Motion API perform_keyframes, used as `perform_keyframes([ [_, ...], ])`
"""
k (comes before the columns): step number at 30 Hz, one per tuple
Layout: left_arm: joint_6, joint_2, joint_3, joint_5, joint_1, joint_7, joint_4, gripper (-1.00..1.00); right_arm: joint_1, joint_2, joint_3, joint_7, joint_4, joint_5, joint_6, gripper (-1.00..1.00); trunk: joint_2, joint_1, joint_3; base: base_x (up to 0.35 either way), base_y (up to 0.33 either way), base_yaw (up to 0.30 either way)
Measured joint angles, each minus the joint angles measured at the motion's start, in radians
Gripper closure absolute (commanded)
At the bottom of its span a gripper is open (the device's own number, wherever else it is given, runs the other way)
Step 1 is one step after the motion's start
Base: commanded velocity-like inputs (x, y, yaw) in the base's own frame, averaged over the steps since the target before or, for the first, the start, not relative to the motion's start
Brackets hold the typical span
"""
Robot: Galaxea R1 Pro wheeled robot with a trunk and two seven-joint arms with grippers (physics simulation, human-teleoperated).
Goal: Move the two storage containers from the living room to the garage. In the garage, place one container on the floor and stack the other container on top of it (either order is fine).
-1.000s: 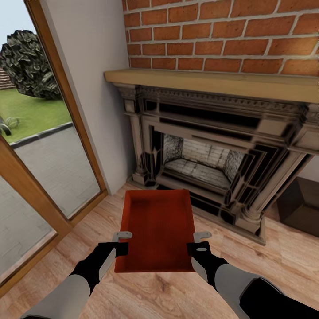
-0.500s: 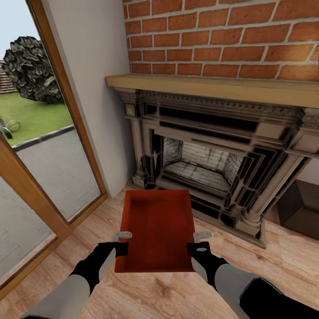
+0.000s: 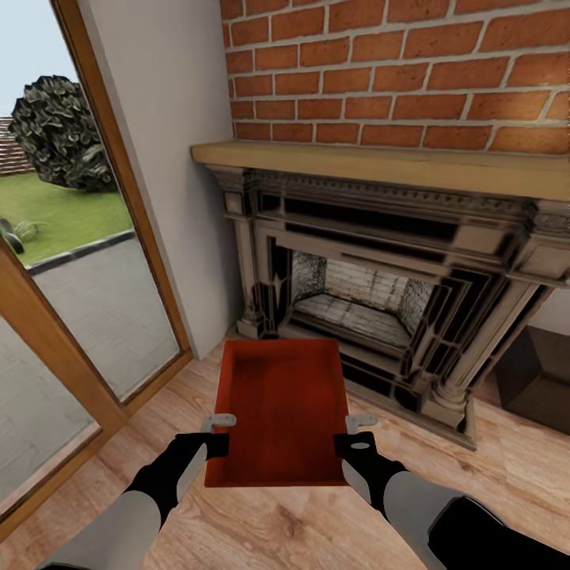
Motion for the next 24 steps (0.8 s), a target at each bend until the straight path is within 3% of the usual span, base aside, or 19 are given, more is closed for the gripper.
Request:
perform_keyframes([
  [24, 0.000, 0.000, 0.000, 0.000, 0.000, 0.000, 0.001, 1.00, 0.000, 0.000, 0.000, 0.000, 0.000, 0.000, 0.000, 1.00, 0.000, 0.000, 0.038, 0.000, 0.000, 0.000],
])
